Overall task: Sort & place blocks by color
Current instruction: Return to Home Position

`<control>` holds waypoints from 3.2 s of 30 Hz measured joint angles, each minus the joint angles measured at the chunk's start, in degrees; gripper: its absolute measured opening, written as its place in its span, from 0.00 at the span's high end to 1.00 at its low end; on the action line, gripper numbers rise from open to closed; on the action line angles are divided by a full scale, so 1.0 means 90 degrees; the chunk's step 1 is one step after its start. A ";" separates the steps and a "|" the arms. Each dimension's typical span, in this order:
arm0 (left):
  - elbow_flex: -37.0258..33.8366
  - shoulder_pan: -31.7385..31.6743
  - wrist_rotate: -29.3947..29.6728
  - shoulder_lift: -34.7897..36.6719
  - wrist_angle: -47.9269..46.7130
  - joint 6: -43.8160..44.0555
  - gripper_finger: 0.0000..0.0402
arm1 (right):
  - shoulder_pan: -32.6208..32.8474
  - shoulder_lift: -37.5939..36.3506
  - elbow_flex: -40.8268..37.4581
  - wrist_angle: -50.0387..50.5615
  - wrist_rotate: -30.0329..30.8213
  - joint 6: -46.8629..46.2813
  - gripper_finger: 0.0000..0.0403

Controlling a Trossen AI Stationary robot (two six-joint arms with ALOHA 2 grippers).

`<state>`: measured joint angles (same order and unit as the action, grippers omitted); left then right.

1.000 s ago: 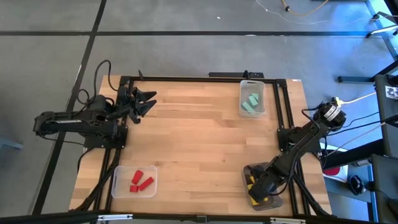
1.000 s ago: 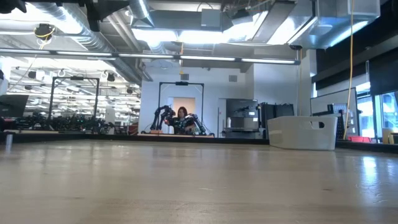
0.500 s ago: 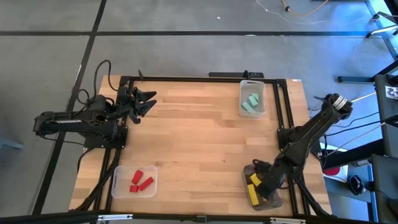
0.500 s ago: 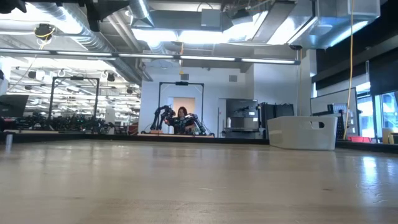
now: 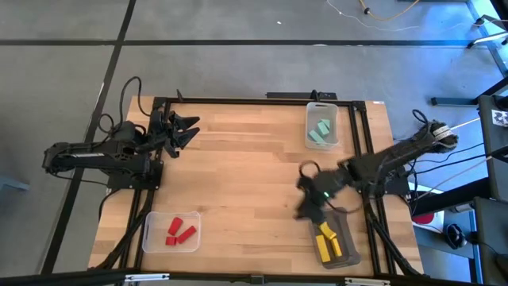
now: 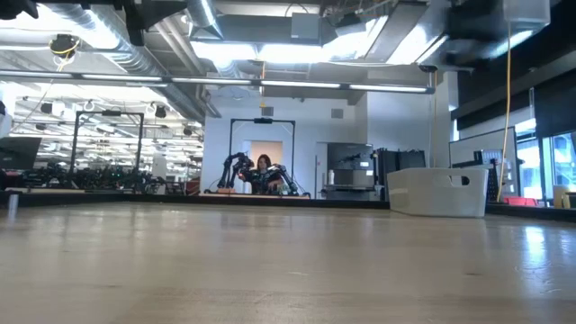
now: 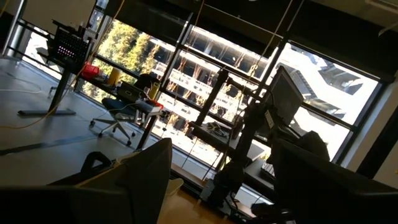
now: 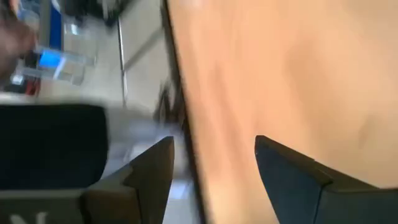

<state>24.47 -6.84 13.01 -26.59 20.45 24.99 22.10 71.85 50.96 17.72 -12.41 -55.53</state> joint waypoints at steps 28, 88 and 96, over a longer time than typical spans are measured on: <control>0.0000 0.0003 -0.1245 -0.0002 -0.0739 -0.1787 0.38 | -0.3471 -0.1216 0.0010 -0.2217 -0.0087 0.4707 0.44; 0.0000 0.0001 -0.1558 -0.0002 -0.1038 -0.1005 1.00 | -0.3504 -0.2564 -0.0817 -0.1514 -0.0761 0.4249 1.00; 0.0000 0.0001 -0.1571 -0.0002 -0.1047 -0.1008 1.00 | -0.3506 -0.4612 -0.2813 -0.2661 -0.0524 0.3450 1.00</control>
<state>24.47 -6.83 -1.13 -26.61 11.02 15.92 -9.45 30.35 25.64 -6.22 -17.12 -24.48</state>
